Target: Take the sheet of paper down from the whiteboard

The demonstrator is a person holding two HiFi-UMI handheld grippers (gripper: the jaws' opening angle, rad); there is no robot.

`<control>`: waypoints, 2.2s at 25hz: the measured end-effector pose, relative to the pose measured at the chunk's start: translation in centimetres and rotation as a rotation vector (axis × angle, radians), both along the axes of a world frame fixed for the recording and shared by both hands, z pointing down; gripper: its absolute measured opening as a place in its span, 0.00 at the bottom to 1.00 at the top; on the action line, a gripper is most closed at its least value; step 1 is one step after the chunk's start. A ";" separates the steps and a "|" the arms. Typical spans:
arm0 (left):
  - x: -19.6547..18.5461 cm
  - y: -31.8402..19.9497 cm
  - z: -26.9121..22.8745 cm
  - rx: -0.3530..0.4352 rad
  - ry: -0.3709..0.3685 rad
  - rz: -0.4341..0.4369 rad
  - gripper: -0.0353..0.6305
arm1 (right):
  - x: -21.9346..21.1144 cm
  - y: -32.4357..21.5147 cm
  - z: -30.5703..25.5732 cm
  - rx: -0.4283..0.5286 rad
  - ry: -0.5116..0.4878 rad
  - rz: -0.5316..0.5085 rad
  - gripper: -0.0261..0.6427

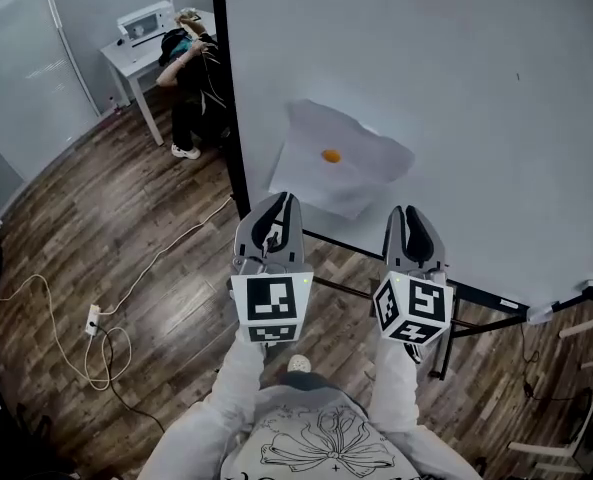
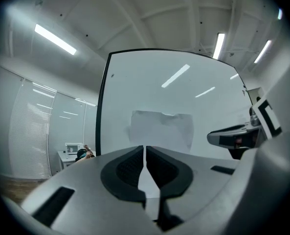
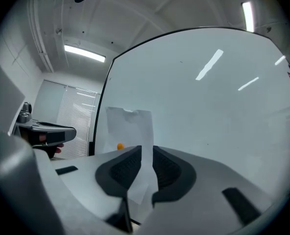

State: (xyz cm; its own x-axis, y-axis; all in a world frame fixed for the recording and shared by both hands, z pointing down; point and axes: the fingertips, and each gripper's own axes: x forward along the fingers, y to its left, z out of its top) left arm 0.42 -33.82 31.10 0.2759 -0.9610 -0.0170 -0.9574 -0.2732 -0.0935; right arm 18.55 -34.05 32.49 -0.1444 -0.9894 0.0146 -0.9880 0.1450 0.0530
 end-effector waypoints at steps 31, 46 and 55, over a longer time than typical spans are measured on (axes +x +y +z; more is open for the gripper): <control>6.7 -11.0 3.1 -0.110 -0.110 0.138 0.26 | -1.2 -8.8 -0.2 -0.010 0.033 -0.095 0.20; 7.7 -12.3 4.2 -0.146 -0.114 0.157 0.26 | -1.2 -9.5 -0.2 0.001 0.018 -0.079 0.13; 7.7 -12.9 4.6 -0.155 -0.086 0.123 0.24 | -0.9 -9.6 0.0 -0.003 0.018 -0.081 0.12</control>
State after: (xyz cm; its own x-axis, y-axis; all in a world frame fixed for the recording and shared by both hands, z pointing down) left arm 8.15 -46.73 35.68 0.3854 -0.9093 0.1570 -0.9062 -0.4051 -0.1215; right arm 17.62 -43.63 32.46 -0.2234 -0.9745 0.0204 -0.9720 0.2243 0.0697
